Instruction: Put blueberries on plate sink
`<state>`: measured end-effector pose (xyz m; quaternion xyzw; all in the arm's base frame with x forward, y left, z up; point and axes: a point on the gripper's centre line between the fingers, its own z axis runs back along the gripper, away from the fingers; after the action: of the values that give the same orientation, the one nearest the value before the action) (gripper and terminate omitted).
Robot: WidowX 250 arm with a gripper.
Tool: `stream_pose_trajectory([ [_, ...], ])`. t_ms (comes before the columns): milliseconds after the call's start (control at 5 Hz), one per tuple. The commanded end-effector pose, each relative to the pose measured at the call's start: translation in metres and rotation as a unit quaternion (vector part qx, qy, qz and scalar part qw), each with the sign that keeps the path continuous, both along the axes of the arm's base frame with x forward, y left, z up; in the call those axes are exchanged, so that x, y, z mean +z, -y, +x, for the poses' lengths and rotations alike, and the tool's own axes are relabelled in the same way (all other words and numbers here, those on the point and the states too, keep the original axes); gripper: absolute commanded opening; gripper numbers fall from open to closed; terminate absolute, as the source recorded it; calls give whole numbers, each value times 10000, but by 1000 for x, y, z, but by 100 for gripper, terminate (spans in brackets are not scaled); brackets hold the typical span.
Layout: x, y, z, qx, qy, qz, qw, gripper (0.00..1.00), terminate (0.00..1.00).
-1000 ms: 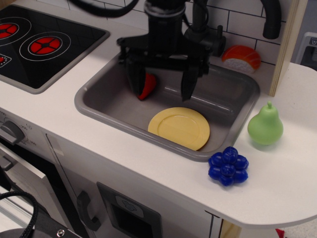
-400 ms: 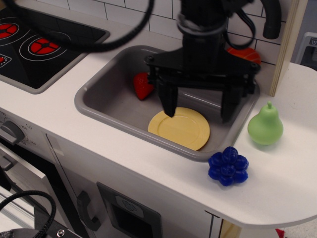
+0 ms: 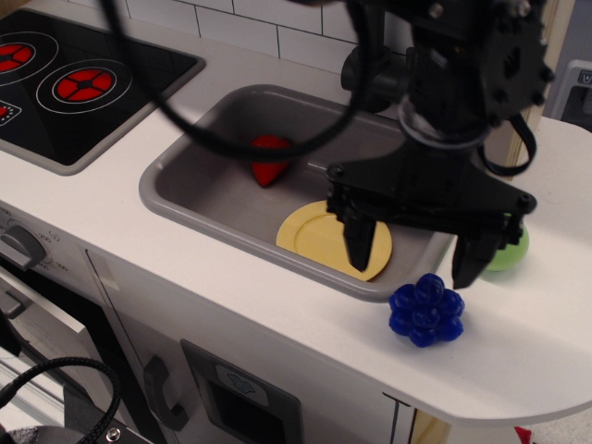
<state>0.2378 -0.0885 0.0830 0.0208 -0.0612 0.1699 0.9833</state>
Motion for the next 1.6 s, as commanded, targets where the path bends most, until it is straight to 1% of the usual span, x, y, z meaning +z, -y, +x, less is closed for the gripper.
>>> stream_pose_trajectory([
  [0, -4, 11, 8, 86, 178, -358, 9992, 100, 0],
  [200, -15, 11, 5, 91, 94, -91, 9999, 100, 0],
  [400, -26, 13, 3, 146, 37, -102, 9998, 100, 0],
  [600, -32, 15, 2, 138, -25, -33, 9999, 100, 0],
  [800, -35, 16, -1, 129, 25, -46, 9999, 100, 0],
  [1000, -36, 16, -3, 99, 19, -126, 9999, 0, 0],
  [1200, -27, 11, -4, 46, 85, -196, 9998, 0, 0],
  [1400, -3, -3, 3, 233, 182, -368, 9989, 0, 0],
])
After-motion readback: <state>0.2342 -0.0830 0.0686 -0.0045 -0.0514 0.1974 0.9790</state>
